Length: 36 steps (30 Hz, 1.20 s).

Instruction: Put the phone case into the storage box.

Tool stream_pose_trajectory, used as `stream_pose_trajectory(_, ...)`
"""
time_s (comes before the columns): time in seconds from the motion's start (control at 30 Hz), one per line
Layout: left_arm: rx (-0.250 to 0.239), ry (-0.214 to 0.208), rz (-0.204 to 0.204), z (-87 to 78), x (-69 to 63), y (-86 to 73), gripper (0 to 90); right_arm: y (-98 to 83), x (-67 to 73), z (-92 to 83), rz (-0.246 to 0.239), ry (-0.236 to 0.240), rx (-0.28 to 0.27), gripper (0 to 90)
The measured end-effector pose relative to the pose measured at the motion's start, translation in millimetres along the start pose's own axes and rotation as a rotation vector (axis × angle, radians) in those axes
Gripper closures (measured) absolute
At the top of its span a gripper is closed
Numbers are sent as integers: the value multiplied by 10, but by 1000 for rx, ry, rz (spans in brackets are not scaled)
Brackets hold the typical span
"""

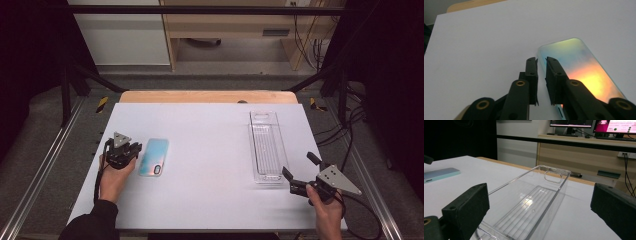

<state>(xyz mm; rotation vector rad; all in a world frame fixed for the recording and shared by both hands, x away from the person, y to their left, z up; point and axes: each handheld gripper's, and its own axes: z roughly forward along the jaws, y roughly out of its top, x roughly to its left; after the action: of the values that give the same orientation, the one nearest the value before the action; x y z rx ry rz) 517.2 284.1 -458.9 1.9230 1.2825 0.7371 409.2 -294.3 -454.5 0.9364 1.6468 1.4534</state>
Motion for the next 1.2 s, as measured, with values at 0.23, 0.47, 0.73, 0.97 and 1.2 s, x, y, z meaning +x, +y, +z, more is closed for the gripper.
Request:
stream_pose_trajectory(0.23,71,4,5,183,25,11,900,-2,6,2,-14,-1,5,23)
stream_pose_trajectory(0.47,105,3,15,340,29,37,900,-1,12,-4,-23,-2,7,24)
stream_pose_trajectory(0.73,103,-9,3,396,47,23,900,-5,13,-5,-24,-1,14,24)
stream_pose_trajectory(0.97,101,-32,0,401,27,27,900,-7,14,-3,-21,1,17,24)
stream_pose_trajectory(1.2,95,-56,-10,409,22,30,900,-10,15,0,-23,2,22,25)
